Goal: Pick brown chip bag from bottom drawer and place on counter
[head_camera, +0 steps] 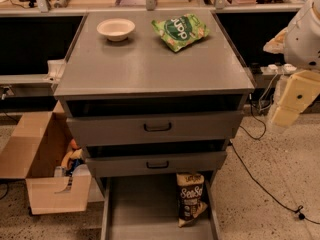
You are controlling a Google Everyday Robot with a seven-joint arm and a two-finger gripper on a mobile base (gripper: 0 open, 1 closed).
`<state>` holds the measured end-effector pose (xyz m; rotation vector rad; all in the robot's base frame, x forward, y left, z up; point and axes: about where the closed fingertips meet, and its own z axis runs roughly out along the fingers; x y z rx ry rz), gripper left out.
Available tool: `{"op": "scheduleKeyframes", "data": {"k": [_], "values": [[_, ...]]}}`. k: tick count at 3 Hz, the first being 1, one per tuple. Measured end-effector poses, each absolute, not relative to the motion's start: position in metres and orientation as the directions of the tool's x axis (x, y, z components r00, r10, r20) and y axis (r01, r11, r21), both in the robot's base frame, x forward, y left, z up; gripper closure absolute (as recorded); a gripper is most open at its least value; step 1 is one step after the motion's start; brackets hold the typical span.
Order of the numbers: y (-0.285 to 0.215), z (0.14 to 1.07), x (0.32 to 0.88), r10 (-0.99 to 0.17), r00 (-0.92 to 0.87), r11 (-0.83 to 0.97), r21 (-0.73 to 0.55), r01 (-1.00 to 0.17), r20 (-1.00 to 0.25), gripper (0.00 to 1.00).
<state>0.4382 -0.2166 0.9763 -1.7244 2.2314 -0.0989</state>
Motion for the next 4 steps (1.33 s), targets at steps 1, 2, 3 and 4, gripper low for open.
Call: {"op": "scheduleKeyframes", "data": {"k": [1,2,3,4], "values": [[-0.217,0.976,0.438,-0.953,-0.221,0.270,-0.246,-0.931,-0.207,0.00],[-0.216,0.966,0.437,-0.951,-0.205,0.260,-0.236,-0.936,-0.231,0.00],[-0.210,0.937,0.431,-0.948,-0.165,0.229,-0.225,-0.947,-0.273,0.00],[-0.204,0.870,0.424,-0.930,-0.172,0.236,-0.169,-0.957,-0.324,0.00]]}}
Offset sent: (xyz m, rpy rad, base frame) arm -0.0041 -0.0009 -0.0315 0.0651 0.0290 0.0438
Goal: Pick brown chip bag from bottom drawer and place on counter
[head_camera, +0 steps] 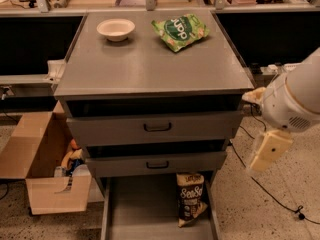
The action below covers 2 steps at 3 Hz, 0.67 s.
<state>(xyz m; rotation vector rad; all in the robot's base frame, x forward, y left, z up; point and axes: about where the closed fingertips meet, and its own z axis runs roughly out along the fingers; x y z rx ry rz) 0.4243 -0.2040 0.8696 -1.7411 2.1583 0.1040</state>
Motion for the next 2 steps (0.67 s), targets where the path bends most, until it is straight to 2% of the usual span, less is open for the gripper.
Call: {"op": "scheduleKeyframes", "data": {"k": [2], "values": [[-0.188,0.753,0.420,-0.876,-0.225,0.251,-0.006,-0.968,-0.426,0.00]]}}
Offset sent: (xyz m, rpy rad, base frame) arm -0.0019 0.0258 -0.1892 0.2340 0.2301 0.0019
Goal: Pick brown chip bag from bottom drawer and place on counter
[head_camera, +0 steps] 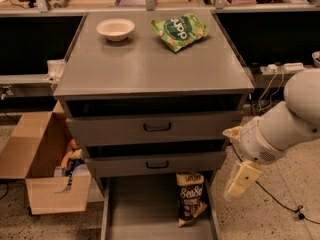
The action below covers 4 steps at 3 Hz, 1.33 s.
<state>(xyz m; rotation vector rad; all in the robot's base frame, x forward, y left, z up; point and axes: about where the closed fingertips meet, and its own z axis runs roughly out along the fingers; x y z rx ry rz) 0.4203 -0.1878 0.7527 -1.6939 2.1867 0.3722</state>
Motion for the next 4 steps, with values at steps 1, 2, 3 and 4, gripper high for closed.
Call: {"op": "scheduleKeyframes", "data": {"k": [1,2,3,4], "values": [[-0.176,0.688,0.420,-0.840,-0.273,0.247,0.118,-0.962,-0.468,0.00],[-0.176,0.688,0.420,-0.840,-0.273,0.247,0.118,-0.962,-0.468,0.00],[-0.178,0.674,0.424,-0.820,-0.295,0.262,0.135,-0.955,-0.490,0.00],[-0.185,0.632,0.420,-0.787,-0.338,0.300,0.158,-0.941,-0.517,0.00]]}}
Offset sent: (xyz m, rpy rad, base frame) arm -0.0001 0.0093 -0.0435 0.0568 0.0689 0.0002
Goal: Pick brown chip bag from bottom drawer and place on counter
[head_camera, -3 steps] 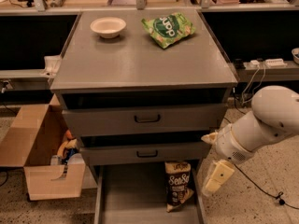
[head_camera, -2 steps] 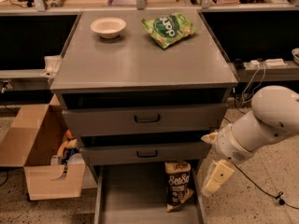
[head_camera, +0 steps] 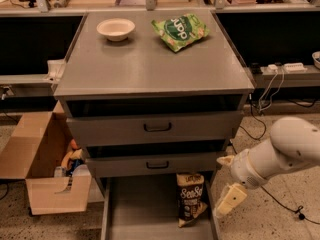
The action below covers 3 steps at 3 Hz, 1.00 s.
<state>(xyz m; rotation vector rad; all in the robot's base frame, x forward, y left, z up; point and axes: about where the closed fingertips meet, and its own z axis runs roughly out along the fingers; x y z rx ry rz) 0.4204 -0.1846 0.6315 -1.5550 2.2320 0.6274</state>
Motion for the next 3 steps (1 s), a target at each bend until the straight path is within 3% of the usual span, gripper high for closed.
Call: {"op": "scheduleKeyframes", "data": {"k": [3], "values": [[-0.197,0.541,0.452,-0.629,-0.431,0.449,0.150,-0.881,-0.647,0.00]]}}
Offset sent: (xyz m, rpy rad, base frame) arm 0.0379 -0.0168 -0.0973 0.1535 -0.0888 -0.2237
